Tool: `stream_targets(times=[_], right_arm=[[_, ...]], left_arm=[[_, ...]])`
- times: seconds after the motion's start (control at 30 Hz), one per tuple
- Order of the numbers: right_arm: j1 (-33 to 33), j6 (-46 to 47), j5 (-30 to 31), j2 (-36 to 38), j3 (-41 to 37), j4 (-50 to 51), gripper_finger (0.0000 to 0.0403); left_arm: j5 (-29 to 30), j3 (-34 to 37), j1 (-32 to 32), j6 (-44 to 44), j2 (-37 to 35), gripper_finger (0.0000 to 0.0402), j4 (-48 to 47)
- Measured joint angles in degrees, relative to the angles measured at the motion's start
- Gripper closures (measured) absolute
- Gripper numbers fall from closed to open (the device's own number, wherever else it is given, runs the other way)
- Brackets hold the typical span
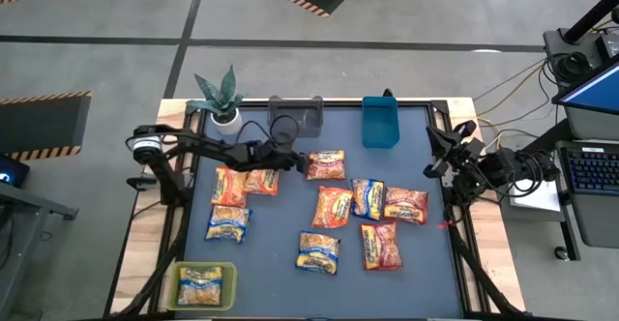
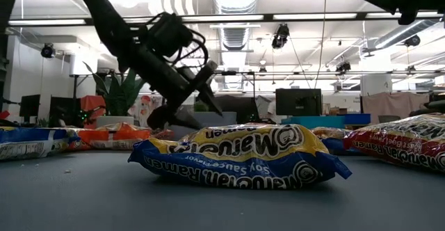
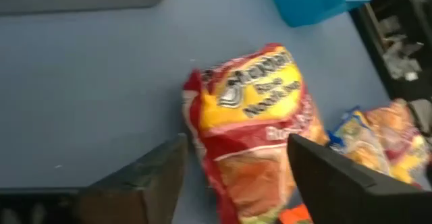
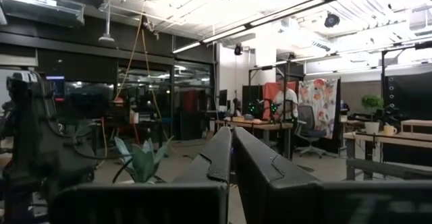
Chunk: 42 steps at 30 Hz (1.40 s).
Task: Sort Maruchan noodles
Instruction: Put the top left red noodle pack into the black bin
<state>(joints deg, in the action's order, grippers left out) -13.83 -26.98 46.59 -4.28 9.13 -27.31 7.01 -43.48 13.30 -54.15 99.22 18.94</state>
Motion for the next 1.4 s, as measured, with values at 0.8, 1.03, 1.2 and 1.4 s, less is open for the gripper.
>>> stream_targets(times=[0.8, 1.03, 1.2, 1.4], right_arm=[[0.0, -2.25, 0.04, 0.0, 0.98, -0.59, 0.0394], [-0.01, -2.14, 0.02, -0.02, 0.98, -0.39, 0.0394], [-0.01, -1.49, 0.02, -0.02, 0.98, -0.43, 0.0394], [0.0, -1.45, 0.0, -0.01, 1.0, -0.44, 0.0394]], left_arm=[[-1.31, -7.58, -0.09, 2.01, 9.55, 0.019, -0.07], [-0.33, -7.63, -1.01, 4.1, 9.54, 0.0284, 0.15], [-0.46, -7.61, -1.19, 5.67, 9.42, 0.0347, 0.08], [-0.53, -7.47, -1.84, 9.67, 8.72, 0.0397, 0.59]])
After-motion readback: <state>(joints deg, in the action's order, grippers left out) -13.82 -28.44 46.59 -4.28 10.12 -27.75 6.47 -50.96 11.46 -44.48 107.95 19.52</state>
